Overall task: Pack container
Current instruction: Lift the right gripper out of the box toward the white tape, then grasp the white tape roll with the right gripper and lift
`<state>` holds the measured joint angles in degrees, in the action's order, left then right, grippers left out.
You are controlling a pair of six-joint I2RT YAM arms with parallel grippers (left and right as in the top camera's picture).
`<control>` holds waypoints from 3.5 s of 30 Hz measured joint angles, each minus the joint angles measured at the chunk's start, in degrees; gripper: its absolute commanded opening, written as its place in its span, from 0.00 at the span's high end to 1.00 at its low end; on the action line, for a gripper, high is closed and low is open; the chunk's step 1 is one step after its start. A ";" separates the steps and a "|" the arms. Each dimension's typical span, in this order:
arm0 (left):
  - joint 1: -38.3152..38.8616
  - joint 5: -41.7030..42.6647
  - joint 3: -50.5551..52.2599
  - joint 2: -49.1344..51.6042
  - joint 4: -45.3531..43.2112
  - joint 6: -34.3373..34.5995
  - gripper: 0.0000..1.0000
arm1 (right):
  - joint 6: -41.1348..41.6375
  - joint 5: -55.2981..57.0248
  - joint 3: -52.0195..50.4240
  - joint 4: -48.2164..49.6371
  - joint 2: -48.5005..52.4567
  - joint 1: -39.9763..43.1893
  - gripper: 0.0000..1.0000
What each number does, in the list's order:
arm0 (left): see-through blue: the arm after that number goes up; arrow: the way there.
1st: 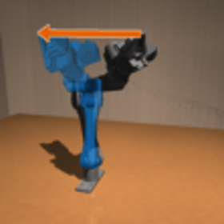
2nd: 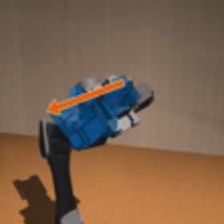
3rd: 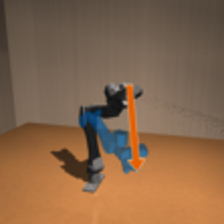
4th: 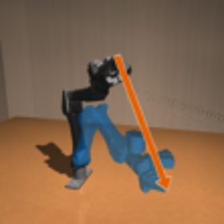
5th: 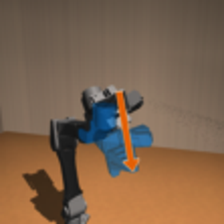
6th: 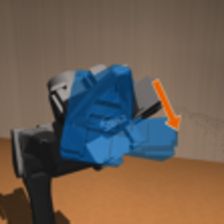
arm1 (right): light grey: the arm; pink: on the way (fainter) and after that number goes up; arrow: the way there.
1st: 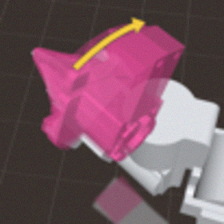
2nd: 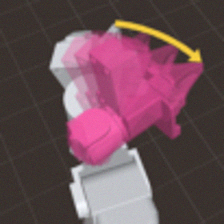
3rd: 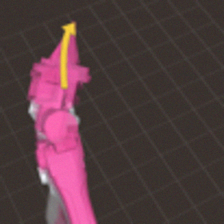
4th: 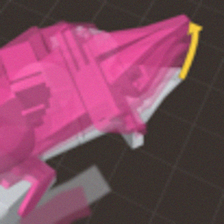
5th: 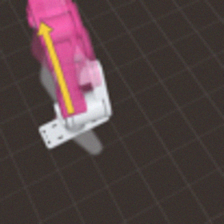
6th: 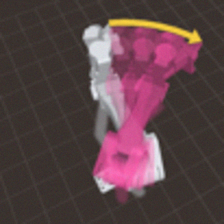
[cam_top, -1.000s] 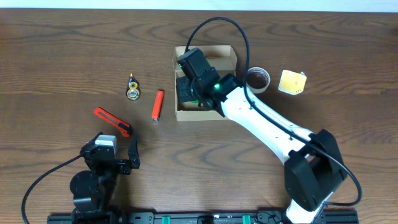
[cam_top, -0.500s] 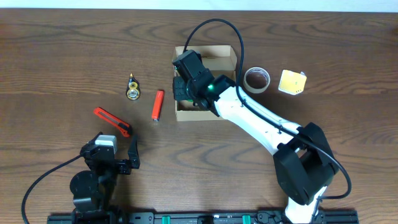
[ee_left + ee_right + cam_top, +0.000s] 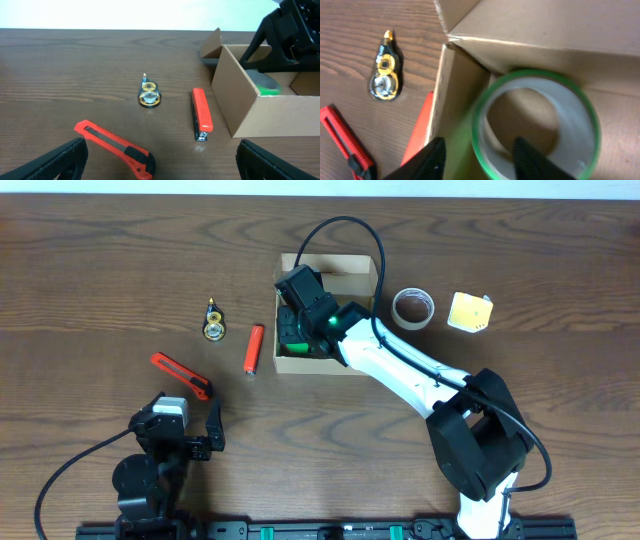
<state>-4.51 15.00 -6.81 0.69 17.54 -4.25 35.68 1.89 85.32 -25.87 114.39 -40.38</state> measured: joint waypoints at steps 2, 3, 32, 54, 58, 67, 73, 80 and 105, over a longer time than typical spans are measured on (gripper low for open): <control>0.00 0.00 0.00 0.00 0.00 0.00 0.05 | -0.07 -0.46 0.00 0.00 0.00 0.02 0.52; 0.00 0.00 0.00 0.00 -0.02 0.00 0.05 | -0.07 -0.79 0.00 -0.02 -0.02 0.00 0.52; 0.00 0.00 0.00 -0.07 -0.02 0.00 0.05 | -6.49 7.87 0.11 -36.33 -37.03 0.02 0.39; 0.00 0.00 0.00 -0.07 -0.02 0.00 0.05 | -6.69 6.10 0.11 -41.20 -36.94 0.55 0.20; 0.00 0.00 0.00 -0.07 -0.02 0.00 0.05 | -7.96 7.78 0.11 -39.52 -36.94 4.63 0.19; 0.00 0.00 0.00 -0.07 -0.02 0.00 0.05 | -13.88 6.97 0.11 -35.39 -36.61 20.00 0.17; 0.00 0.00 0.00 -0.07 -0.02 0.00 0.05 | -15.19 6.93 0.11 -35.43 -34.88 24.15 0.16; 0.00 0.00 0.00 -0.07 0.00 0.00 0.05 | -17.40 7.13 0.07 -34.47 -31.98 24.30 0.19; 0.00 0.00 0.00 -0.07 -0.02 0.00 0.05 | -46.73 -2.19 -0.61 -9.18 0.07 32.35 0.32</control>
<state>-4.51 15.00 -6.81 0.62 17.52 -4.25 -11.05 -0.30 84.71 -35.05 114.45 -8.03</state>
